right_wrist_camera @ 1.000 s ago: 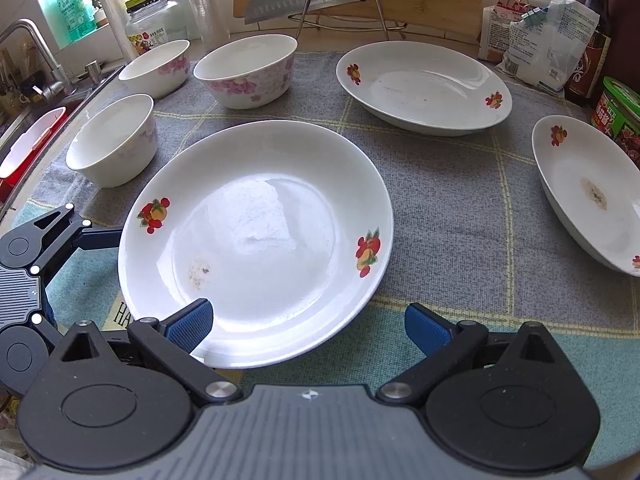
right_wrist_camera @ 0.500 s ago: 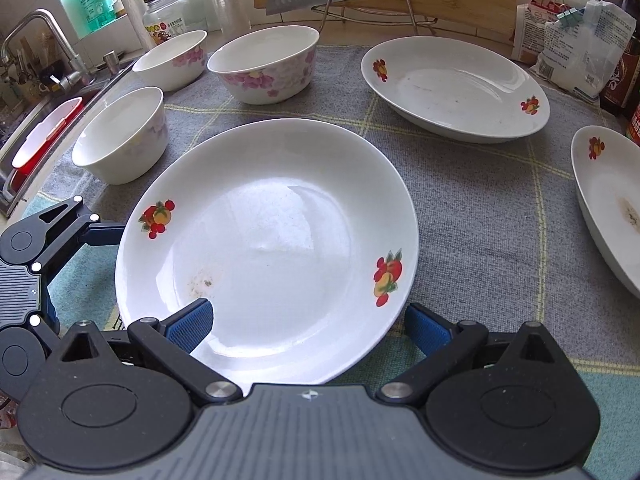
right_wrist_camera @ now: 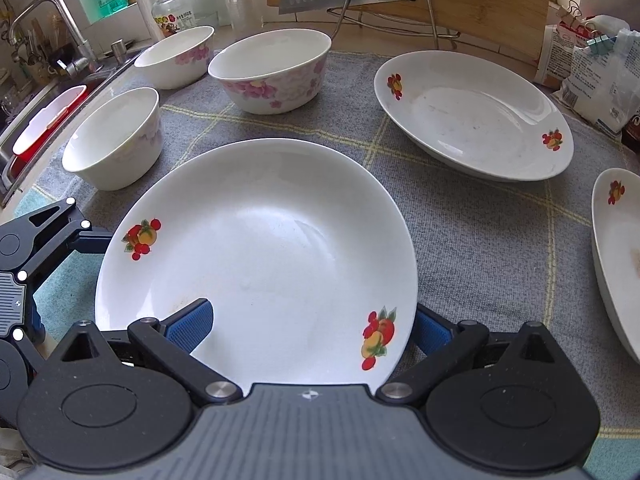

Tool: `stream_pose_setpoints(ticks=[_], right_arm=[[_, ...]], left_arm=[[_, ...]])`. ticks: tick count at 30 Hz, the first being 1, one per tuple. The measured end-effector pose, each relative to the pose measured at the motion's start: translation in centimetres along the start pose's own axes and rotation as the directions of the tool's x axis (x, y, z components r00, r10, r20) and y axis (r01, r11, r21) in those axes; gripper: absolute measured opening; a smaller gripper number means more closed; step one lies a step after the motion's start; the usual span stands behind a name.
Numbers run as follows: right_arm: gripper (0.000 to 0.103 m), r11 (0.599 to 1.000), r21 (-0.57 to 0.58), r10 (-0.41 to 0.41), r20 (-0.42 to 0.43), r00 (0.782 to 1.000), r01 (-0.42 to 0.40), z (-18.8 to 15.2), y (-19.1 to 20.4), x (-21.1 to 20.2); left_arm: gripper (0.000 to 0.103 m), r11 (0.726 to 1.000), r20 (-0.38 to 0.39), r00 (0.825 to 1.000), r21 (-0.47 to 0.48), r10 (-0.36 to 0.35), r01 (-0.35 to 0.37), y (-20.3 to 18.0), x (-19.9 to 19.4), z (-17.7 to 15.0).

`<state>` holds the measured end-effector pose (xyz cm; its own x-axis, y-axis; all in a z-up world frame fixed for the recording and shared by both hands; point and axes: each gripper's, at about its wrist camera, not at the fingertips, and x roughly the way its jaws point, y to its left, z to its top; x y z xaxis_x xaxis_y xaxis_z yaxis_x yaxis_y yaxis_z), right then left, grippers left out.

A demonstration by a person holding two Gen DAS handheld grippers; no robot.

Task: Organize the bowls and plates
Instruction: 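Grasp the flower plate's rim with the right gripper and lift it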

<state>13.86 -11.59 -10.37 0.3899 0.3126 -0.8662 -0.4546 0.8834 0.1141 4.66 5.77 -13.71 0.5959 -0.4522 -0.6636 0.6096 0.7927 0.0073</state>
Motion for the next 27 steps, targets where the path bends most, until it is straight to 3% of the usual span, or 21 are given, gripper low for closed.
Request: stream_pose_setpoints(ticks=[12, 27], right_arm=[[0.103, 0.996, -0.09, -0.02, -0.017, 1.0, 0.019, 0.9, 0.3, 0.7], [0.103, 0.995, -0.069, 0.063, -0.039, 0.997, -0.065, 2.5, -1.1, 1.1]], left_arm=[[0.103, 1.0, 0.002, 1.0, 0.018, -0.02, 0.02, 0.1, 0.0, 0.0], [0.103, 0.998, 0.004, 0.999, 0.043, -0.047, 0.047, 0.4, 0.0, 0.3]])
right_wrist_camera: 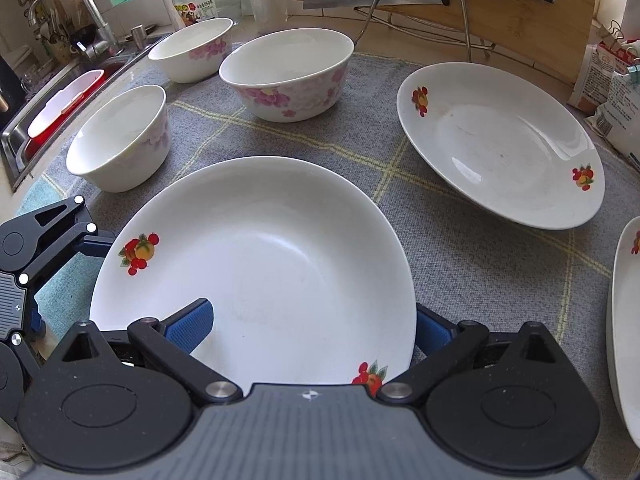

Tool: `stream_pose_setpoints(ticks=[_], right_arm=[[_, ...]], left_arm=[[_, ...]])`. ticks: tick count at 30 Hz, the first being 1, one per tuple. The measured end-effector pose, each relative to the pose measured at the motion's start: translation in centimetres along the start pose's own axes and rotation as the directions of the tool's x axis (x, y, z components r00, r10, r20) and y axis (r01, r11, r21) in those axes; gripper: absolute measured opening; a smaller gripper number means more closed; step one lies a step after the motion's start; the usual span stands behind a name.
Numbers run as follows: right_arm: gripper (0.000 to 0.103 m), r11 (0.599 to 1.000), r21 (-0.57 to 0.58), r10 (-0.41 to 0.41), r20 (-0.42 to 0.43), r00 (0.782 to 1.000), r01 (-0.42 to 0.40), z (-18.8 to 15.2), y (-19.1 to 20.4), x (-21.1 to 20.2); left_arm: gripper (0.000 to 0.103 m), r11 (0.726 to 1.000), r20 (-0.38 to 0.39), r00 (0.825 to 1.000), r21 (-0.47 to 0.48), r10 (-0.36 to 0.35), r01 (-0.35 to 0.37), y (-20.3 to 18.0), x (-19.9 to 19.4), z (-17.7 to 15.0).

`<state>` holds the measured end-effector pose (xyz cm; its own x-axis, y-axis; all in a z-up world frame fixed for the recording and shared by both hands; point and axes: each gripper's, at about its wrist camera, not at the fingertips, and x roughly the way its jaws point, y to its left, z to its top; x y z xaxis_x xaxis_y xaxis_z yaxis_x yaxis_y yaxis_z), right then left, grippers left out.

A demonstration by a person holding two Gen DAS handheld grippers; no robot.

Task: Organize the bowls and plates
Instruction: 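Grasp the flower plate's rim with the right gripper and lift it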

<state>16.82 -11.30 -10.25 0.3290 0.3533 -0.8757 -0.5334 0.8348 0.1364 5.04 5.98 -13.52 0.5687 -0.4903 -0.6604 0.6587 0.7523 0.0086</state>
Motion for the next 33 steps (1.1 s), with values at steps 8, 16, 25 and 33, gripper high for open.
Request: stream_pose_setpoints(ticks=[8, 16, 25, 33], right_arm=[[0.103, 0.999, 0.029, 0.02, 0.003, 1.0, -0.02, 0.5, -0.7, -0.1], [0.103, 0.998, 0.034, 0.058, 0.01, 0.998, -0.058, 1.1, -1.1, -0.3], [0.098, 0.994, 0.01, 0.107, -0.013, 0.994, -0.107, 1.6, -1.3, -0.2], [0.098, 0.984, 0.046, 0.173, -0.024, 0.985, -0.172, 1.8, -2.3, -0.3]], left_arm=[[0.103, 1.0, -0.002, 1.0, 0.004, -0.004, 0.004, 0.0, 0.0, 0.1], [0.103, 1.0, -0.008, 1.0, 0.014, -0.012, 0.012, 0.1, 0.1, 0.2], [0.103, 0.999, -0.005, 1.0, 0.042, -0.02, 0.021, 0.1, 0.0, 0.4], [0.103, 0.999, -0.012, 1.0, 0.045, -0.023, 0.024, 0.1, 0.1, 0.5]])
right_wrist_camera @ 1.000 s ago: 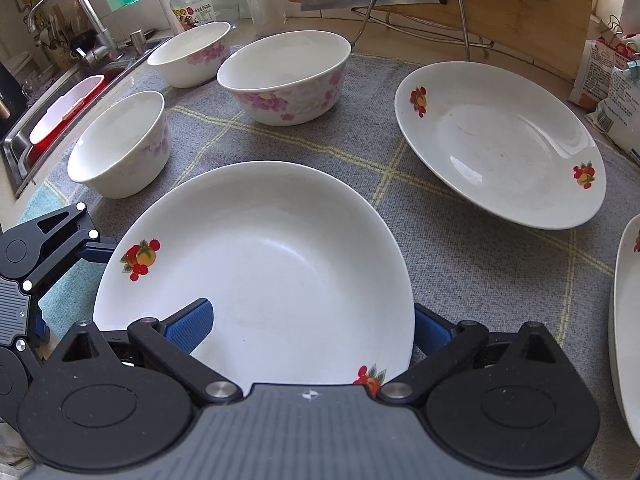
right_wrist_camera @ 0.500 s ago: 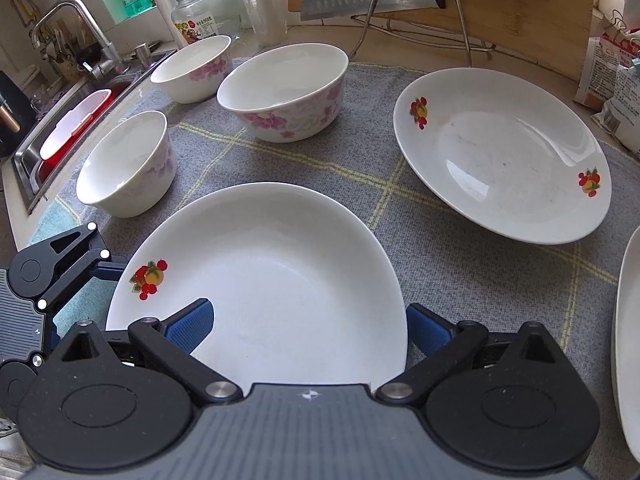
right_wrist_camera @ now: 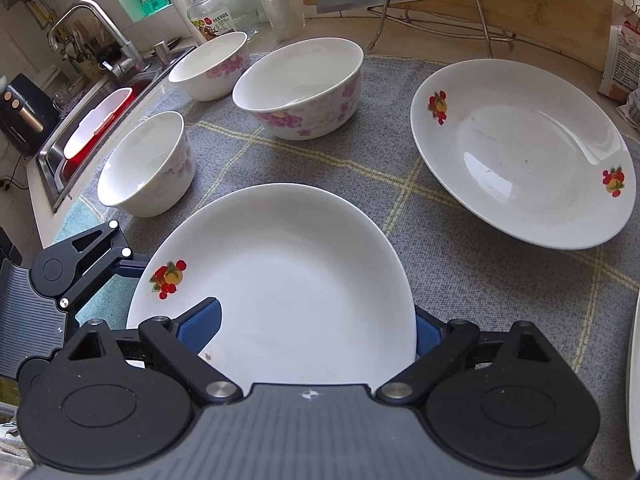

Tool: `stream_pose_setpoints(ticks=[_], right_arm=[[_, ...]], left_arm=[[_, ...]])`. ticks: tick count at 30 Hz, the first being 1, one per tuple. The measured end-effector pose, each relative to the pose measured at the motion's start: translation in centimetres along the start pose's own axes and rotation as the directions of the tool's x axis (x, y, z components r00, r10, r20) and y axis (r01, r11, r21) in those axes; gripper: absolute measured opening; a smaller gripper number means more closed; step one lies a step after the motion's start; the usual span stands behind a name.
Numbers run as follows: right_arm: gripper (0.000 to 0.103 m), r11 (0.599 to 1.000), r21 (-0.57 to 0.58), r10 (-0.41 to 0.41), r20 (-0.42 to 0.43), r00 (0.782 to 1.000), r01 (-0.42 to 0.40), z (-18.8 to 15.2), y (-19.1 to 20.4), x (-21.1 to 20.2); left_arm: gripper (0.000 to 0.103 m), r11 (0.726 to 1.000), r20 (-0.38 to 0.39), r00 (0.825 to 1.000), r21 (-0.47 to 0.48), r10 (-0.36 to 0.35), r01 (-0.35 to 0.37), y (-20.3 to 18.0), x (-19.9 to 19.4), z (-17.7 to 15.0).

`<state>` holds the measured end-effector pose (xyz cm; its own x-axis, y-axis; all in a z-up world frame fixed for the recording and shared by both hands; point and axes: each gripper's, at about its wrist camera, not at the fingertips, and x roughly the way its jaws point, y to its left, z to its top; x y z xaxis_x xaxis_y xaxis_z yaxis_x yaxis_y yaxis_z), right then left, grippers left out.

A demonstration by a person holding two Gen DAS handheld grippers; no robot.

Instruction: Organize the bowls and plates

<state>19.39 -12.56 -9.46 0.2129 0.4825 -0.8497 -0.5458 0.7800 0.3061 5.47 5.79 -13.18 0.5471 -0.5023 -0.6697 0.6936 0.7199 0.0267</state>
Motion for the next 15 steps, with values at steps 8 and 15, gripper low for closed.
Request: stream_pose_setpoints(ticks=[8, 15], right_arm=[[0.098, 0.999, 0.036, 0.04, -0.008, 0.999, -0.04, 0.18, -0.51, -0.17], [0.098, 0.997, 0.045, 0.056, -0.008, 0.998, -0.055, 0.25, -0.66, -0.95]], left_arm=[[0.102, 1.0, -0.016, 1.0, 0.004, 0.002, -0.002, 0.02, 0.13, 0.12], [0.101, 1.0, -0.022, 1.0, -0.007, -0.007, 0.007, 0.14, -0.06, 0.65]])
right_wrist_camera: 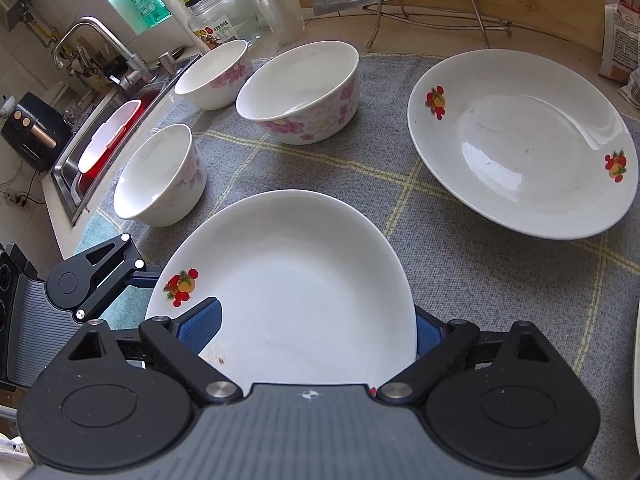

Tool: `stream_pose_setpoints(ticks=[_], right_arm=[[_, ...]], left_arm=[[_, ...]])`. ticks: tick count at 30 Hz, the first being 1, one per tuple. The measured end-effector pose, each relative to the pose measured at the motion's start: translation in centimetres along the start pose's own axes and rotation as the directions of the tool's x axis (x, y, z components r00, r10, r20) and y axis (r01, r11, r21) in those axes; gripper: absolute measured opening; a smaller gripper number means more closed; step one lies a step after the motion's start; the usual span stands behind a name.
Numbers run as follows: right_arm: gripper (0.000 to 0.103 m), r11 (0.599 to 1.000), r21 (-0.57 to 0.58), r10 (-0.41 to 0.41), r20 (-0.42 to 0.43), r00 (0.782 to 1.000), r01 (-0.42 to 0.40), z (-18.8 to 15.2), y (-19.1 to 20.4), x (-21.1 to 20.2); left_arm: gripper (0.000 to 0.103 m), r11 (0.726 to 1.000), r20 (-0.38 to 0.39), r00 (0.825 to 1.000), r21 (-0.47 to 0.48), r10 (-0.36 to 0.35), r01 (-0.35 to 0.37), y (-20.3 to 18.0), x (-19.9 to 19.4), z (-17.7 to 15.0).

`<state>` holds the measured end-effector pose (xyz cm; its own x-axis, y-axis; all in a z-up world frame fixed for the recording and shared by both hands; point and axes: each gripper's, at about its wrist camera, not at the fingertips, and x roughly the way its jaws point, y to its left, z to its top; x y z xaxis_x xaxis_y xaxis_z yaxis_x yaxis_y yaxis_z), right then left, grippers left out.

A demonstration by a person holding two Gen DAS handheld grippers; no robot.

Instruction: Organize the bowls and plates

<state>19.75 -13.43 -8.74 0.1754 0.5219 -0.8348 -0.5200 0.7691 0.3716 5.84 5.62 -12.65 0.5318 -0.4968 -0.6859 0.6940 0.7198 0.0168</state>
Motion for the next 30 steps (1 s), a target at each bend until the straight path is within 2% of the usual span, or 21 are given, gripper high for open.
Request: stream_pose_setpoints(ticks=[15, 30], right_arm=[[0.098, 1.0, 0.002, 0.003, 0.063, 0.998, -0.003, -0.4, -1.9, -4.0], [0.098, 0.999, 0.037, -0.044, 0.125, 0.991, 0.04, -1.8, -8.1, -9.4]], left_arm=[[0.101, 1.0, 0.013, 1.0, 0.023, 0.014, -0.014, -1.2, 0.6, 3.5], [0.101, 0.998, 0.03, 0.999, 0.065, -0.023, 0.021, -4.1, 4.5, 9.4]])
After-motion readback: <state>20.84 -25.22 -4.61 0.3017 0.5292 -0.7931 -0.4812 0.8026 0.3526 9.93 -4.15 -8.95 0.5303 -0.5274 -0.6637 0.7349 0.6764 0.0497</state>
